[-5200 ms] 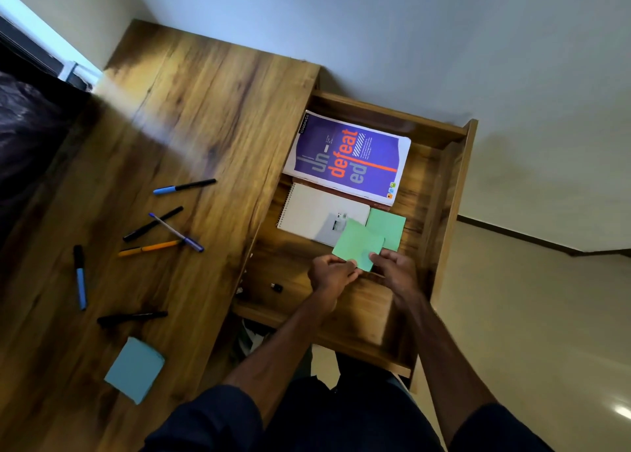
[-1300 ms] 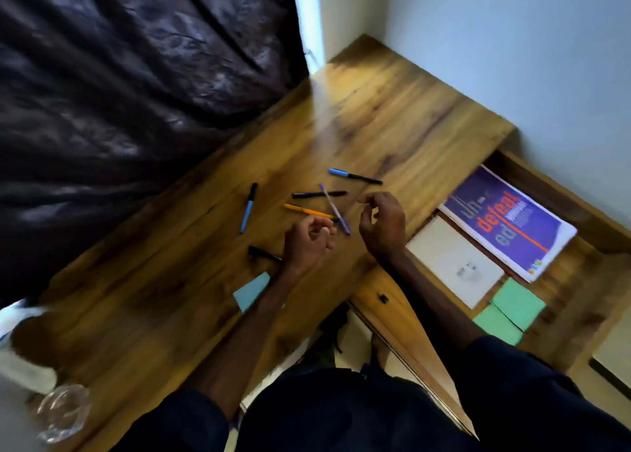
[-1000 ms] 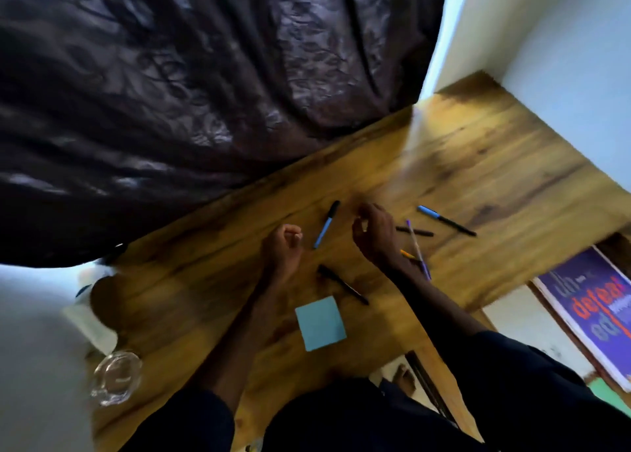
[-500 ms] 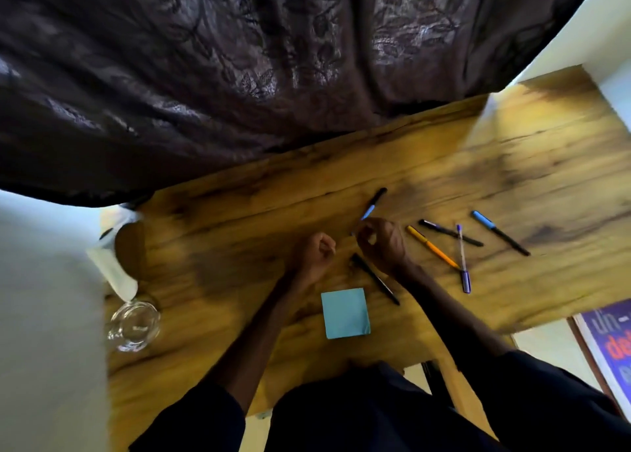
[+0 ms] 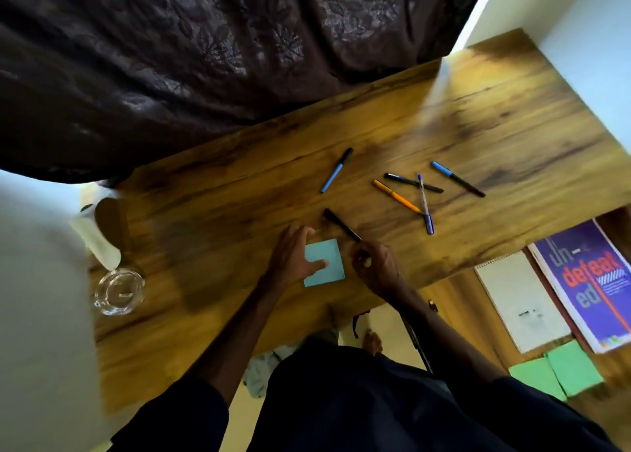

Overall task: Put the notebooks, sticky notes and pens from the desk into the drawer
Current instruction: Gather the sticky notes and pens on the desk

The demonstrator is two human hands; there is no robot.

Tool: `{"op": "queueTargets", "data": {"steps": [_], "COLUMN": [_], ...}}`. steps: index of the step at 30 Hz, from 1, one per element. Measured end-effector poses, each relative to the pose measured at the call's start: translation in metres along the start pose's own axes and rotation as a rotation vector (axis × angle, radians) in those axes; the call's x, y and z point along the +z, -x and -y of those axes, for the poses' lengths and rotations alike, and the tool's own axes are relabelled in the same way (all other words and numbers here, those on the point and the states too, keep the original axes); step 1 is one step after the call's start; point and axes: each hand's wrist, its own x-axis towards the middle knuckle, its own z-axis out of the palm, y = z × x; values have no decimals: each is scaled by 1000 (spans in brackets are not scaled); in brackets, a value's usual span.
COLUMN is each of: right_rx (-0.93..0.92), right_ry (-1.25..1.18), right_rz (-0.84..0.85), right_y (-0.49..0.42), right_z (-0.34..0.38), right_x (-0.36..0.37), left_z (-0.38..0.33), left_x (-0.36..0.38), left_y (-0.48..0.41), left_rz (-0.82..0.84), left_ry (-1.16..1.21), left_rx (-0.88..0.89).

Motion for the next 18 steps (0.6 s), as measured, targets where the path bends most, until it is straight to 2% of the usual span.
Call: {"op": "queueTargets", "data": {"steps": [3, 6, 14, 16, 18], "right_rx": [32, 99, 208, 268, 403], "right_ry": [-16, -6, -11, -45, -138], "right_rz": [61, 150, 140, 123, 81], "right_y": [26, 48, 75, 78, 81], "right_z": [6, 4, -11, -14, -12], "right_x": [-8, -14, -35, -42, -52], "left_z": [-1, -4, -23, -35, -50], "left_x": [16, 30, 39, 39, 41], "left_y": [14, 22, 33, 37, 44], "left_rz": [68, 64, -105, -67, -9], "left_ry": [-194, -230, 139, 288, 466], "left_rx": [-60, -117, -226, -187, -138]}}
